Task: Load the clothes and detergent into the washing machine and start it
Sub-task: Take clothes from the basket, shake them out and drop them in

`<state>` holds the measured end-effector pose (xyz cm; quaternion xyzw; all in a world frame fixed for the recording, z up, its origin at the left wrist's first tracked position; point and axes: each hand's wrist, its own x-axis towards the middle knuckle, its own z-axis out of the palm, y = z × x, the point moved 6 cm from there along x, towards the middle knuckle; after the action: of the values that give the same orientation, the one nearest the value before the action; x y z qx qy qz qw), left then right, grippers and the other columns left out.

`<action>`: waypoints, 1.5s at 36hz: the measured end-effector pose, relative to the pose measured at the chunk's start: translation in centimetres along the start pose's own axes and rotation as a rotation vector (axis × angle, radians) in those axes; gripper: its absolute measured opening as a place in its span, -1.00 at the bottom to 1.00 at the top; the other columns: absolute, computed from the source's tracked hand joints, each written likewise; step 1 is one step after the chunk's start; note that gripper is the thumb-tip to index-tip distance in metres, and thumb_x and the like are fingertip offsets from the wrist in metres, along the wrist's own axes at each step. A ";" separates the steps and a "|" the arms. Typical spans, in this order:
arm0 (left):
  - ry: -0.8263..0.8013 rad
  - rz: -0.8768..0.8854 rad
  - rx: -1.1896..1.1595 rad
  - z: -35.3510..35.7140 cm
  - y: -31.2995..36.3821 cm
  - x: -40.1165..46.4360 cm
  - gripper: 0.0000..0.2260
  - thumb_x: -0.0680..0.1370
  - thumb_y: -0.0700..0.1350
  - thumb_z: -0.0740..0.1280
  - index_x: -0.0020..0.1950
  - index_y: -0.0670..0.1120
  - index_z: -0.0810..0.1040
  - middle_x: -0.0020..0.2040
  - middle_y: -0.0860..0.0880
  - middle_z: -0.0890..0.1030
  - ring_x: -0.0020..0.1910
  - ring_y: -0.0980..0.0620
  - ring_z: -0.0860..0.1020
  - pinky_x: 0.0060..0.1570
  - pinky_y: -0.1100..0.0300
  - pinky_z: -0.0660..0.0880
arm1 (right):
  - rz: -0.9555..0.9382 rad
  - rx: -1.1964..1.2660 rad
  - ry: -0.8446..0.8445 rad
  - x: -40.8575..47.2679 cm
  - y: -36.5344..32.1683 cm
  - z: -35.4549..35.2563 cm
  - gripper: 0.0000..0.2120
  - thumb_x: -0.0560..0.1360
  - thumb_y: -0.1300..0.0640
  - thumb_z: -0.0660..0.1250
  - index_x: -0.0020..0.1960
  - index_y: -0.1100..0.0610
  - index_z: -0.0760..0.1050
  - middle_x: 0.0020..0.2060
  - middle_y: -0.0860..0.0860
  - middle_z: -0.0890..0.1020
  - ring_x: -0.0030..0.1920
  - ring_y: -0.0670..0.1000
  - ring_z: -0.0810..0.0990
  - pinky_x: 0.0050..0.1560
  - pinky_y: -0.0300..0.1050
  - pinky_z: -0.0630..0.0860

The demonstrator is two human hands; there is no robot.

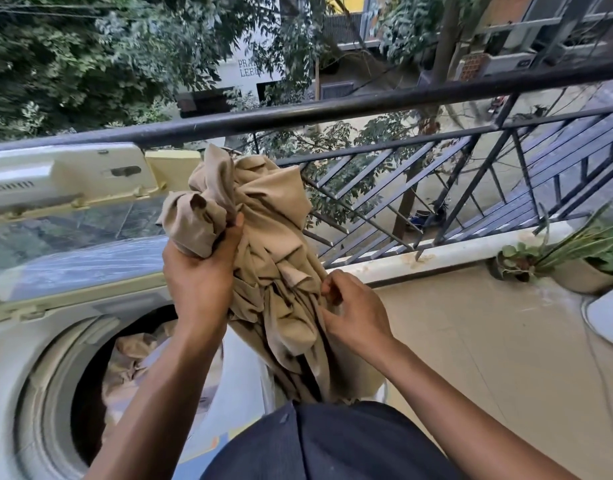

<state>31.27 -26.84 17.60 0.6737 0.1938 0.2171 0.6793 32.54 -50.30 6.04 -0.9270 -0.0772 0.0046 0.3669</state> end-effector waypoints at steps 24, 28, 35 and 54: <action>-0.107 -0.029 0.224 -1.1 -3.1 0.0 -0.57 0.40 0.29 0.54 0.22 0.20 0.69 0.10 0.14 0.75 0.14 0.09 0.70 0.21 -0.15 0.63 | 0.295 0.095 -0.220 3.7 4.3 -9.1 -0.54 0.46 -0.15 0.11 -0.22 0.23 0.52 -0.23 0.14 0.70 -0.11 0.20 0.70 -0.03 0.10 0.64; -0.121 -0.045 0.271 -0.7 -2.8 -0.6 -0.55 0.38 0.33 0.52 0.21 0.21 0.68 0.08 0.17 0.74 0.12 0.12 0.69 0.22 -0.11 0.63 | 0.233 0.509 -0.122 4.2 -0.1 -10.7 -0.56 0.67 0.02 0.16 -0.03 0.39 0.57 -0.17 0.13 0.70 -0.09 0.13 0.68 0.05 0.12 0.62; -0.275 -0.001 0.231 1.1 -2.0 -1.7 -0.56 0.39 0.38 0.52 0.17 0.23 0.68 0.09 0.21 0.74 0.16 0.23 0.67 0.30 -0.06 0.59 | 0.008 0.915 -0.206 3.6 -10.2 -12.1 -0.63 0.72 0.04 0.12 0.10 0.23 0.63 -0.03 0.11 0.71 0.04 0.01 0.61 0.22 0.03 0.47; -0.124 -0.028 0.022 -0.4 -1.5 -0.5 -0.52 0.34 0.07 0.53 0.25 0.06 0.66 0.15 0.05 0.74 0.20 0.09 0.69 0.31 -0.12 0.59 | -0.125 0.824 -0.057 4.6 -11.8 -8.3 -0.75 0.52 0.44 0.25 0.02 0.25 0.67 -0.10 0.08 0.72 -0.08 -0.02 0.69 0.01 -0.11 0.65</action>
<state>30.66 -26.74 16.12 0.6906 0.1633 0.1633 0.6854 35.93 -46.77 20.40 -0.6957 -0.1351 0.0383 0.7045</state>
